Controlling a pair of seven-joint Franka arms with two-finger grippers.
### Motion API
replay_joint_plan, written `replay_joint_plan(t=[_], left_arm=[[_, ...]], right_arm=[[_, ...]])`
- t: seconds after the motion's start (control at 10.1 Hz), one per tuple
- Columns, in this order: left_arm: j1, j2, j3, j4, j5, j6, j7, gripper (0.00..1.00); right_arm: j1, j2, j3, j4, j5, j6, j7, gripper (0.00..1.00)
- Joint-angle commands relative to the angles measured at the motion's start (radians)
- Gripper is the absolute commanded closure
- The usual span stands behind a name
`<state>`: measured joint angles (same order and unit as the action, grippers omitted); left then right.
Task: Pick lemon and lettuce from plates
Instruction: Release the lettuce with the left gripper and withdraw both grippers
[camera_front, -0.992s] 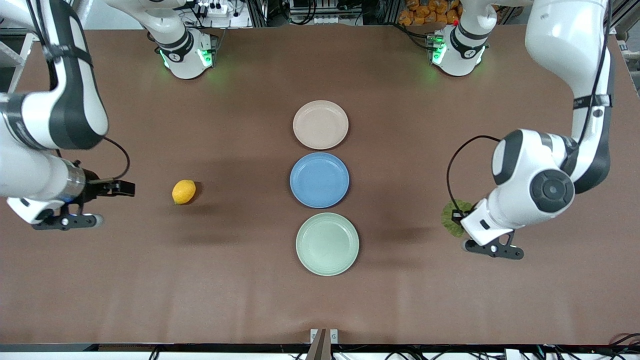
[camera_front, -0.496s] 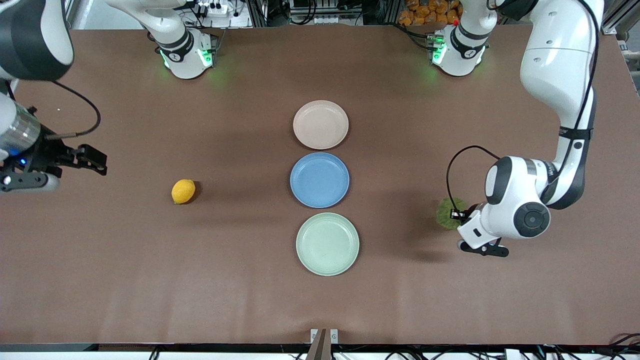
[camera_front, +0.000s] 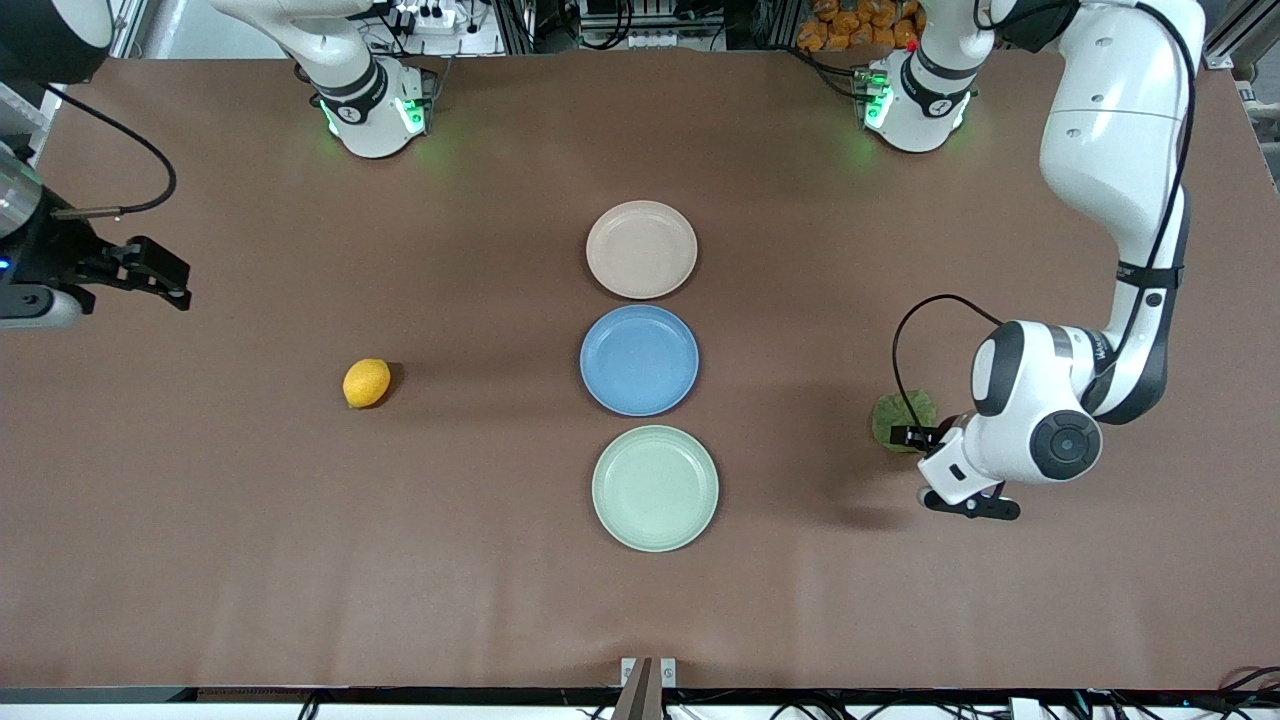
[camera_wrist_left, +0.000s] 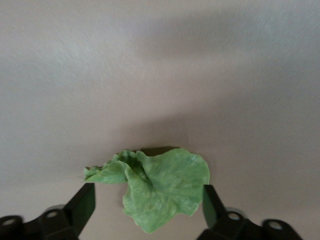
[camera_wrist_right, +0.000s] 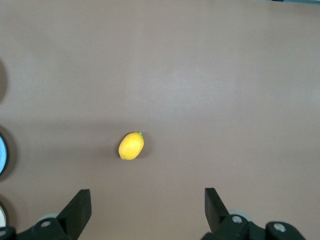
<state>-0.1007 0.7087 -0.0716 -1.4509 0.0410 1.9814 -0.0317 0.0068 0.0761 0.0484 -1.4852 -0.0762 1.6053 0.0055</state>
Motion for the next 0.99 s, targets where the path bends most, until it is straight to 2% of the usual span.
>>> replay_joint_plan(t=[0.0,0.2,0.5,0.79,0.89], left_arm=[[0.001,-0.133,0.019,-0.009,-0.001,-0.032,0.007,0.0],[-0.001,-0.245,0.024,-0.005,0.052,-0.091,0.007,0.0],[0.015,-0.429,0.027,-0.002,0.039,-0.246,-0.034,0.0],[0.026,-0.553,0.015,-0.018,0.039,-0.384,-0.074,0.0],[0.027,-0.584,0.013,-0.023,0.039,-0.394,-0.074,0.0]], right_arm=[[-0.014,0.005,0.005,0.026,-0.008,0.001,0.002,0.0],[-0.004,0.007,0.008,0.051,-0.004,-0.007,-0.03,0.0],[0.018,0.002,0.013,0.042,-0.008,-0.045,0.045,0.0],[0.007,-0.007,0.013,0.04,-0.002,-0.05,0.025,0.0],[0.009,-0.009,0.013,0.04,-0.001,-0.042,0.033,0.0]])
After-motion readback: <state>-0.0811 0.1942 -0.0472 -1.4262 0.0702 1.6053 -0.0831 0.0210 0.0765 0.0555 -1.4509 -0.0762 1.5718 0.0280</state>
